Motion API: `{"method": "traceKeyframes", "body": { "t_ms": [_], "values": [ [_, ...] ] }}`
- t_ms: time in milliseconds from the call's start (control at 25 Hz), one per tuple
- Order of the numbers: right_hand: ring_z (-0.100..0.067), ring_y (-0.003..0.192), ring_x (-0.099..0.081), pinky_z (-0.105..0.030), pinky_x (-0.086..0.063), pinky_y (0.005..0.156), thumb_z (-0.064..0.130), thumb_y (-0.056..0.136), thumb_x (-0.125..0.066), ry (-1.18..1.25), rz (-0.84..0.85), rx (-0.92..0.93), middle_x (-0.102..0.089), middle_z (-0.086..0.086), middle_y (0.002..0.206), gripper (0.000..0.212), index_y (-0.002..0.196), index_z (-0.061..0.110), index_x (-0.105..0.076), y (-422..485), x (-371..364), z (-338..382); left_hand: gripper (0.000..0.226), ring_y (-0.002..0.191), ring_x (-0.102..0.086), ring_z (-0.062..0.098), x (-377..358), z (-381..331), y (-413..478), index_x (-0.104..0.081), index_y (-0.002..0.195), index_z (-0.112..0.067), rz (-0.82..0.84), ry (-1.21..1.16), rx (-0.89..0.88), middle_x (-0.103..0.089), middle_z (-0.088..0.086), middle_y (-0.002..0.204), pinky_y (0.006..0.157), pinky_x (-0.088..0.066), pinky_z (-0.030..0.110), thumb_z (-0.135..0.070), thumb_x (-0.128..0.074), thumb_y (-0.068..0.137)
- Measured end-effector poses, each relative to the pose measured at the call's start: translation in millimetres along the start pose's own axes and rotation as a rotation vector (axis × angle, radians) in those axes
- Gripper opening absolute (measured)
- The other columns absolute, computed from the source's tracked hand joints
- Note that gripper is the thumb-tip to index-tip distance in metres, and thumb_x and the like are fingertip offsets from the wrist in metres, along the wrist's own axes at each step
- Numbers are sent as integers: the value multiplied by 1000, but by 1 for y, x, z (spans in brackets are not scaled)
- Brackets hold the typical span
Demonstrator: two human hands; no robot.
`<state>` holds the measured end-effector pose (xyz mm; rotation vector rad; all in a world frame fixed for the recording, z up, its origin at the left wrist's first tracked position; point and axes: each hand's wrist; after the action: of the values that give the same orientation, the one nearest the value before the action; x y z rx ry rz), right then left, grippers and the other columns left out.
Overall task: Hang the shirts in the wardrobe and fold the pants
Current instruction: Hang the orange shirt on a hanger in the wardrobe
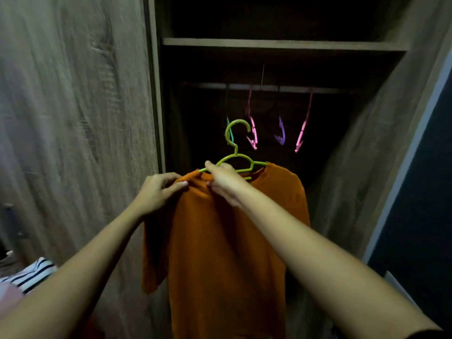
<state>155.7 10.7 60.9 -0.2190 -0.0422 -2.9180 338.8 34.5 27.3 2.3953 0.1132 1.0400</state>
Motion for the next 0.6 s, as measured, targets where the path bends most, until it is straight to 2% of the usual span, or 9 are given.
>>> {"method": "traceKeyframes", "body": {
  "t_ms": [80, 160, 240, 280, 360, 440, 520, 600],
  "values": [
    [-29, 122, -48, -42, -39, 106, 43, 91, -48, 61, -50, 0, -48, -12, 133, 62, 140, 9, -30, -1, -11, 4, 7, 82, -62, -5, 0, -15, -8, -61, 91, -40, -15, 36, -9, -67, -17, 78, 70, -49, 12, -36, -55, 90],
    [-30, 126, -44, -40, -38, 105, 41, 92, -49, 78, -127, 19, -42, -13, 138, 65, 143, 10, -25, 3, -16, 5, 17, 80, -62, -7, 4, -27, -18, -61, 106, -35, 37, 68, -4, -64, -21, 88, 71, -47, 7, -34, -58, 90],
    [-30, 126, -43, -36, -38, 100, 40, 91, -52, 50, -139, 35, -43, -12, 136, 64, 142, 10, -27, 6, -16, 7, 38, 89, -63, -4, 11, -38, -32, -54, 122, -34, 119, 8, 13, -66, -16, 101, 80, -51, 14, -34, -65, 86],
    [-30, 124, -46, -35, -39, 96, 38, 91, -52, -37, -149, 46, -48, -12, 127, 58, 138, 10, -33, 9, -20, 9, 47, 92, -64, -2, 16, -43, -39, -51, 124, -36, 143, -95, 30, -67, -16, 103, 83, -53, 20, -34, -69, 80],
    [-32, 117, -52, -36, -42, 96, 33, 92, -48, -291, -164, 53, -55, -13, 114, 44, 127, 8, -44, 14, -27, 12, 57, 91, -66, 3, 18, -54, -54, -48, 122, -39, 215, -382, 47, -72, -14, 100, 82, -53, 21, -21, -71, 72],
    [-32, 117, -53, -40, -43, 101, 30, 92, -42, -454, -158, 43, -57, -15, 119, 40, 126, 9, -46, 16, -36, 17, 62, 92, -68, 14, 14, -61, -65, -47, 121, -40, 273, -543, 54, -71, -4, 105, 80, -54, 22, -10, -67, 71],
    [-28, 110, -57, -40, -46, 98, 31, 90, -41, -455, -139, 52, -60, -13, 112, 31, 115, 14, -51, 24, -41, 15, 64, 96, -66, 27, 10, -60, -64, -47, 123, -41, 243, -575, 72, -68, 12, 107, 84, -55, 33, -19, -68, 66],
    [-24, 94, -59, -37, -48, 84, 31, 89, -41, -369, -110, 78, -59, -8, 95, 13, 96, 23, -48, 32, -39, 14, 77, 95, -64, 31, 6, -55, -57, -42, 133, -37, 210, -548, 88, -67, 19, 106, 87, -54, 41, -35, -65, 60]
  ]
}}
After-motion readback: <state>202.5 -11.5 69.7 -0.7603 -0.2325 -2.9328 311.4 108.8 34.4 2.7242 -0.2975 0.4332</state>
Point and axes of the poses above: each hand's wrist, its own y-axis towards the middle knuckle, its own x-axis out of the back of the hand, z = x × y
